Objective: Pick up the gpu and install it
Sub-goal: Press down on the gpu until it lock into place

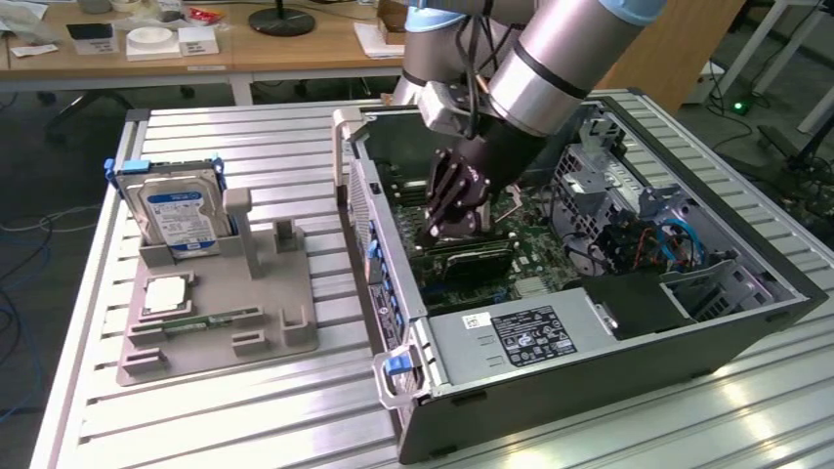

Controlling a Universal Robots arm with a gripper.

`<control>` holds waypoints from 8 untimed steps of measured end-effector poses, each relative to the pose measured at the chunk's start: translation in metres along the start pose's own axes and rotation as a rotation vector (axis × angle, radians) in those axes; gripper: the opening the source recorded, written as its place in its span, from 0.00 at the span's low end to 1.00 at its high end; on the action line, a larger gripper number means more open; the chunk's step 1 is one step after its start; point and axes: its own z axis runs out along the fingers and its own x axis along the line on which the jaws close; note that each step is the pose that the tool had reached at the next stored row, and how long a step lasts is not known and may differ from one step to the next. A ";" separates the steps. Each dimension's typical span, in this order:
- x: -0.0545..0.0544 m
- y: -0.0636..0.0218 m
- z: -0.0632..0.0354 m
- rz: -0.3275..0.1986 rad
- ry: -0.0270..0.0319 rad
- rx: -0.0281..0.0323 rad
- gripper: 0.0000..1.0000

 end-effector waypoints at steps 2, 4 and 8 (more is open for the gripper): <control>0.000 -0.0010 -0.0005 0.001 0.0008 -0.0162 0.11; 0.000 -0.0009 0.0001 0.001 0.0005 -0.0191 0.11; 0.000 0.0011 0.0028 0.001 0.0011 -0.0255 0.11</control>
